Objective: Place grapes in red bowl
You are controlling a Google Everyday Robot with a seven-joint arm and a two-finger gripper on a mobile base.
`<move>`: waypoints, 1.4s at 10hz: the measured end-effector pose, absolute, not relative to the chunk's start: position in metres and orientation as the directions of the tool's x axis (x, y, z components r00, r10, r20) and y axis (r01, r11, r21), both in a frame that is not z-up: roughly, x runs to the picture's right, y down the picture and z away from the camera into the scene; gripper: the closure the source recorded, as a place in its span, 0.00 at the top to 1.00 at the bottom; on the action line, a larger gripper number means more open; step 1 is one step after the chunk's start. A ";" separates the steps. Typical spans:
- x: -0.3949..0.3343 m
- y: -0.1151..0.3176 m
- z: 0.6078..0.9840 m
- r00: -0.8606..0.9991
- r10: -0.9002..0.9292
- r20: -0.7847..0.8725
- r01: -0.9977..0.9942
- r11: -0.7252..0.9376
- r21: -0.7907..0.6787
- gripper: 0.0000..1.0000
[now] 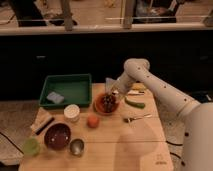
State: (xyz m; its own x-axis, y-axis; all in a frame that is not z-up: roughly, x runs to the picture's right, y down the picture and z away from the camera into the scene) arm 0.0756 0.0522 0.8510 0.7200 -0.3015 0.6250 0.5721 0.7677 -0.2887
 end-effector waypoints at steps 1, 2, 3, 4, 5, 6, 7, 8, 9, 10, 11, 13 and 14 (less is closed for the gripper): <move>0.078 0.053 0.851 0.722 -0.300 0.623 0.569 0.770 -0.288 0.47; 0.079 0.052 0.850 0.723 -0.300 0.622 0.568 0.771 -0.289 0.58; 0.078 0.052 0.850 0.722 -0.300 0.623 0.569 0.770 -0.288 0.66; 0.077 0.052 0.850 0.721 -0.301 0.624 0.570 0.769 -0.288 0.76; 0.077 0.052 0.850 0.722 -0.301 0.624 0.570 0.770 -0.288 0.79; 0.078 0.052 0.850 0.722 -0.301 0.623 0.570 0.770 -0.288 0.79; 0.077 0.052 0.850 0.721 -0.301 0.624 0.570 0.769 -0.288 0.79; 0.077 0.052 0.850 0.721 -0.301 0.624 0.570 0.769 -0.288 0.79; 0.077 0.052 0.850 0.722 -0.301 0.624 0.570 0.770 -0.288 0.79; 0.077 0.052 0.850 0.721 -0.301 0.624 0.570 0.770 -0.288 0.79; 0.077 0.052 0.850 0.721 -0.301 0.624 0.570 0.770 -0.288 0.79; 0.077 0.052 0.850 0.721 -0.301 0.624 0.570 0.770 -0.288 0.79; 0.077 0.052 0.850 0.722 -0.301 0.624 0.570 0.770 -0.288 0.79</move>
